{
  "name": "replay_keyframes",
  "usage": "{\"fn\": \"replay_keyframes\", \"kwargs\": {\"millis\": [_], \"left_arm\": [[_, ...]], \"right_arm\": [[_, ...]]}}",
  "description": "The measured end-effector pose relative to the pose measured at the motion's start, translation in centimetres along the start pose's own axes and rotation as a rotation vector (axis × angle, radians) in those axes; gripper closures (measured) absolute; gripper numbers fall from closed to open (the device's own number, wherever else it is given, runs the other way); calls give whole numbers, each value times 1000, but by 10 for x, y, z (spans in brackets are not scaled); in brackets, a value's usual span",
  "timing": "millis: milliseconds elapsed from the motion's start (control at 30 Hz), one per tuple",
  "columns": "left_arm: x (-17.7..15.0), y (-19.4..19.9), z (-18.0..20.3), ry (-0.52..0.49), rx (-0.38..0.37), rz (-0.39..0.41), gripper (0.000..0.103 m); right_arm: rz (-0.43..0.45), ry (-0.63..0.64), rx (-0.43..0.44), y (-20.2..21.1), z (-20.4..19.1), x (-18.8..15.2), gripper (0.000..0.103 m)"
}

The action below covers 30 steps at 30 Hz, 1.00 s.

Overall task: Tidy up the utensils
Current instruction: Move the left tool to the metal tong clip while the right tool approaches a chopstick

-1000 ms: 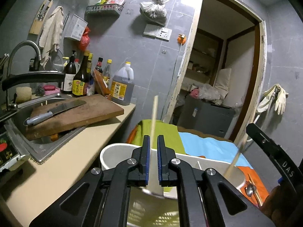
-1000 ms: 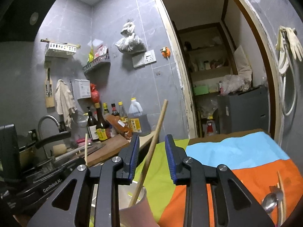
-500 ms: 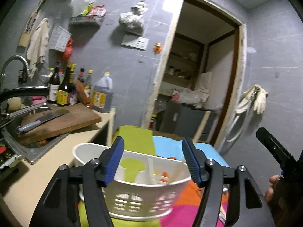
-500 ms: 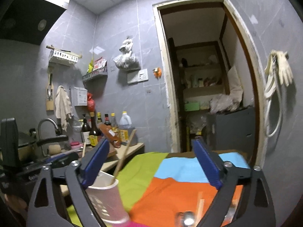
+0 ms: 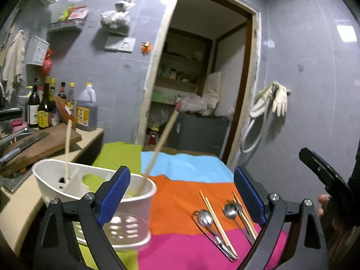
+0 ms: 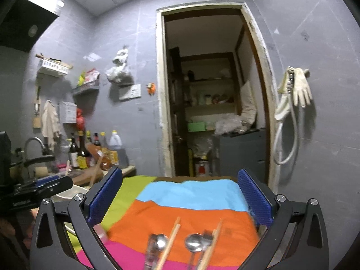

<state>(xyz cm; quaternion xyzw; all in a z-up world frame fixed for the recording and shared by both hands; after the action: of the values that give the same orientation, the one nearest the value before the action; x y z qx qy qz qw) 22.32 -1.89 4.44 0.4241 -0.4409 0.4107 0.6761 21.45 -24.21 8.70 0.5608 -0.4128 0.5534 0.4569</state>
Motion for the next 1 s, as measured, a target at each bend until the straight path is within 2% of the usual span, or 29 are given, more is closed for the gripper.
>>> {"fn": "replay_keyframes", "kwargs": {"millis": [200,433,700,800,900,967,1000], "left_arm": [[-28,-23,24,-51,7,-85,13],[-65,-53,43,-75,-4,-247,13],[-105,-86,44,-72,-13,-416,13],[-115,-97,42,-41,-20,-480,16],[-125,-109,40,-13,-34,-550,31],[-133,-117,37,34,-52,-616,45],[-137,-120,36,60,-62,-645,47]], "right_arm": [[-75,17,-39,-6,26,-23,0],[-252,35,-95,-26,53,-67,0],[-420,-59,-62,-46,72,-108,2],[-464,-59,-50,-50,73,-118,10],[-516,-68,-30,-55,73,-128,24],[-548,-66,-26,-59,73,-135,36],[-561,-65,-24,-61,73,-137,41]]}}
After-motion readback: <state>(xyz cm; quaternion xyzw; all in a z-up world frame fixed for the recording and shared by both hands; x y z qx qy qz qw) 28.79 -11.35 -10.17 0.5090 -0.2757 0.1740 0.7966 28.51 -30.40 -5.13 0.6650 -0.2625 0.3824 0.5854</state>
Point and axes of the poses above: each gripper's, at about its wrist camera, not at the fingertips, and y roughly against the way its jaws point, z to its right, x to its top, the point moved 9 cm from there along -y, roughly the way its jaws point, and after that the axes turned 4 degrees about y, right-handed, at the moved point
